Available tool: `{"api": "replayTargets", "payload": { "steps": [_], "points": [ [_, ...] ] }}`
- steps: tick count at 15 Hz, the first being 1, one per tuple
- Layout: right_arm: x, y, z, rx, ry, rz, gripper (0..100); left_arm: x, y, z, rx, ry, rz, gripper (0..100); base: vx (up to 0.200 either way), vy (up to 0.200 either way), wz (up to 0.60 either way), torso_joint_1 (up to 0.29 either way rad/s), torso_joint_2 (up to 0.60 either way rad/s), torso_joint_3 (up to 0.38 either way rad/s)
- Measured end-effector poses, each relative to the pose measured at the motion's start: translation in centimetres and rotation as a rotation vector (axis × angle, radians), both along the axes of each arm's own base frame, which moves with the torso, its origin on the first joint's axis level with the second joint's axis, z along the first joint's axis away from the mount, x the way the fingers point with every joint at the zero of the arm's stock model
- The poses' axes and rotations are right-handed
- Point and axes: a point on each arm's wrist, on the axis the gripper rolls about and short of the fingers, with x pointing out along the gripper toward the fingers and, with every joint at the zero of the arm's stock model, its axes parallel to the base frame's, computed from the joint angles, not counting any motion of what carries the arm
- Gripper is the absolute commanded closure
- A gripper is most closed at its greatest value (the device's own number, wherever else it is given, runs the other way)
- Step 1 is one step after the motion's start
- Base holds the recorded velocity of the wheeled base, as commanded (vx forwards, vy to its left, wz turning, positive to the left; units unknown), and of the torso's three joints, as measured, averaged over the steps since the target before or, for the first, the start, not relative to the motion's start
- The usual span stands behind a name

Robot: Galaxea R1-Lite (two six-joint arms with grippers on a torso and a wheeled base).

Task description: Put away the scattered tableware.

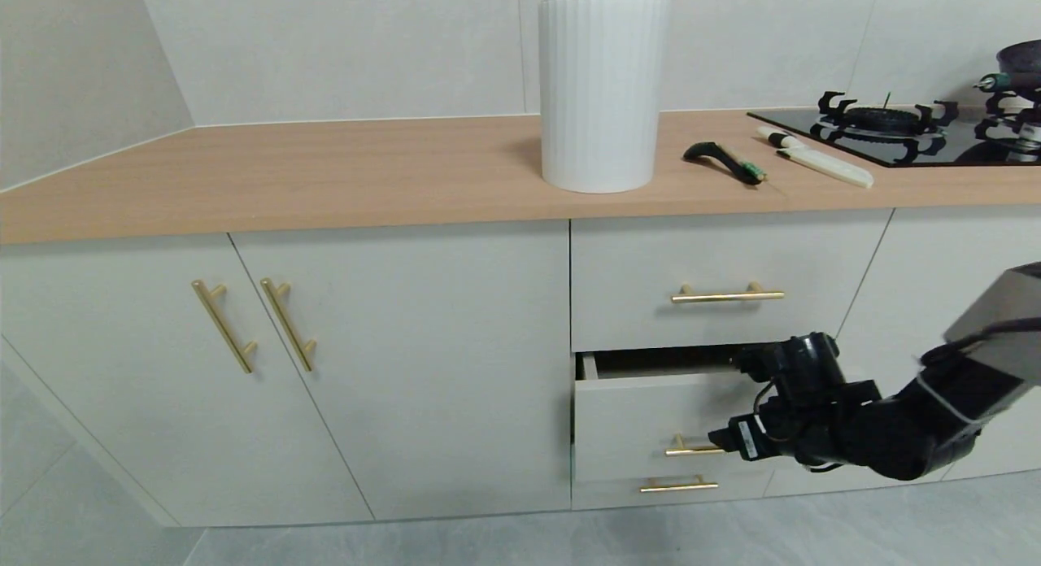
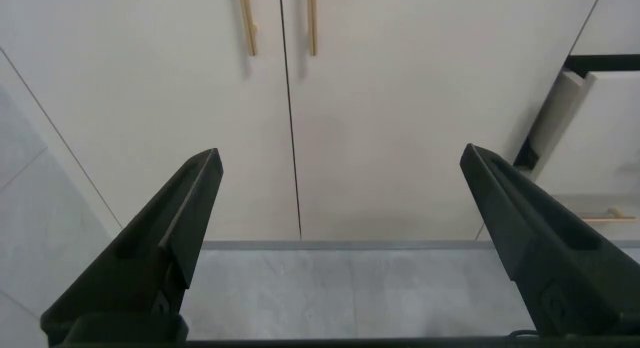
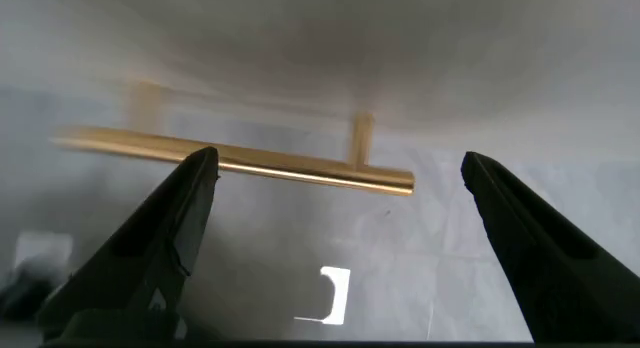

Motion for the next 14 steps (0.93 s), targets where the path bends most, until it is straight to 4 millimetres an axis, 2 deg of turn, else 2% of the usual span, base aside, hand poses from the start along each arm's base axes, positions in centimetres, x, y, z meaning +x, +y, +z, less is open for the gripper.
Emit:
{"api": "replayTargets", "payload": {
  "steps": [3,5,6,8,10,14],
  "points": [
    [-3.5,-0.5,7.5,0.047,-0.026,0.045,0,0.0,0.0,0.0,0.0,0.0,0.0,0,0.0,0.0,0.0,0.0,0.0,0.0],
    [-5.1,-0.8,11.3,0.077,-0.094,0.059,0,0.0,0.0,0.0,0.0,0.0,0.0,0,0.0,0.0,0.0,0.0,0.0,0.0],
    [-5.3,-0.9,12.4,0.089,-0.128,0.061,0,0.0,0.0,0.0,0.0,0.0,0.0,0,0.0,0.0,0.0,0.0,0.0,0.0],
    [-4.9,-0.8,13.1,0.088,-0.156,0.047,0,0.0,0.0,0.0,0.0,0.0,0.0,0,0.0,0.0,0.0,0.0,0.0,0.0],
    [-3.6,-0.4,12.6,0.072,-0.183,0.012,0,0.0,0.0,0.0,0.0,0.0,0.0,0,0.0,0.0,0.0,0.0,0.0,0.0],
    [-0.1,1.1,9.3,0.077,-0.242,-0.039,0,0.0,0.0,0.0,0.0,0.0,0.0,0,0.0,0.0,0.0,0.0,0.0,0.0]
  ]
}}
